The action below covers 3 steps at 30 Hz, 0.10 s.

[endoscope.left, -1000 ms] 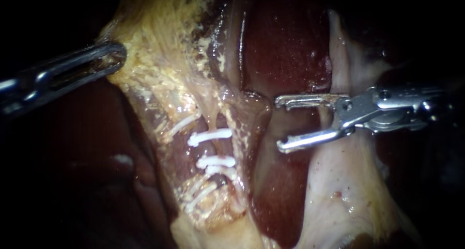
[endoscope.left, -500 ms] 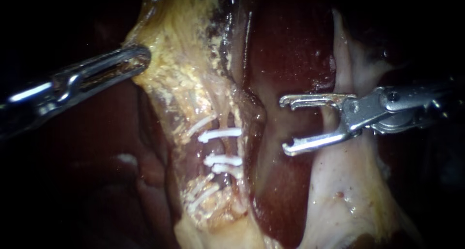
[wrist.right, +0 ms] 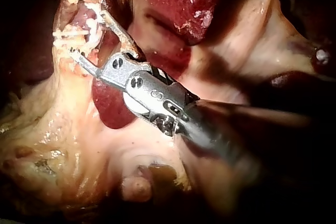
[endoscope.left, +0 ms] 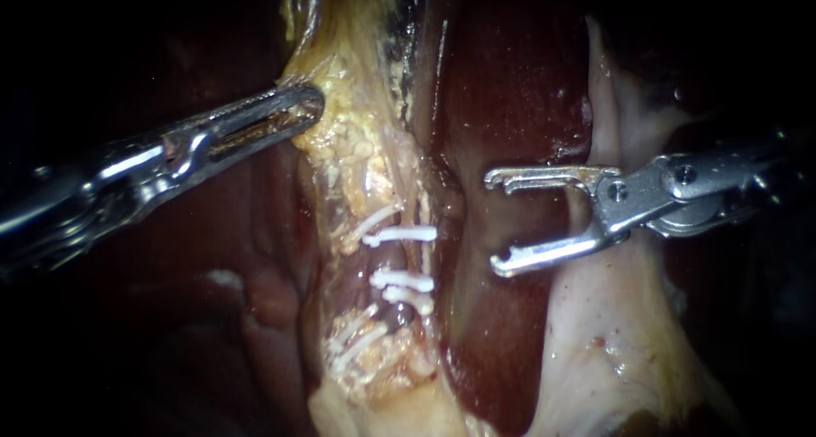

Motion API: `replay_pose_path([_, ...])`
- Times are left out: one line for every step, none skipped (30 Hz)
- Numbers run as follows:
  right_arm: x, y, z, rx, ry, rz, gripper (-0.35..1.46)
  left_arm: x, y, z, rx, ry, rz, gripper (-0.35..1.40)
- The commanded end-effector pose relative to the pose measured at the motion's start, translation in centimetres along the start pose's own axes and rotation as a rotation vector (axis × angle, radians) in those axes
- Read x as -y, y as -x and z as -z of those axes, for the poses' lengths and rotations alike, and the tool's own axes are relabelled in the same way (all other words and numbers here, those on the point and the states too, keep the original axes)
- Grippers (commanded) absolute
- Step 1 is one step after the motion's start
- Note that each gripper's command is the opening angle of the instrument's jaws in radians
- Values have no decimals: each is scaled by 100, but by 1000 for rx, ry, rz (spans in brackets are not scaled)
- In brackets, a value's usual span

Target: Going back third clip right tube

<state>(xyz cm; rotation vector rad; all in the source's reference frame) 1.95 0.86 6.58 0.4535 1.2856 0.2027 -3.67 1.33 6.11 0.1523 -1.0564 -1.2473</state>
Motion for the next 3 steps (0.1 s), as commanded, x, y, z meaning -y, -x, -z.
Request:
replay_pose_path([0, 0, 0, 0, 1, 0, 60, 0, 0, 1, 0, 0, 0, -35])
replay_pose_path([0, 0, 0, 0, 1, 0, 60, 0, 0, 1, 0, -1, 0, -35])
replay_pose_path([0, 0, 0, 0, 1, 0, 60, 0, 0, 1, 0, -1, 0, -35])
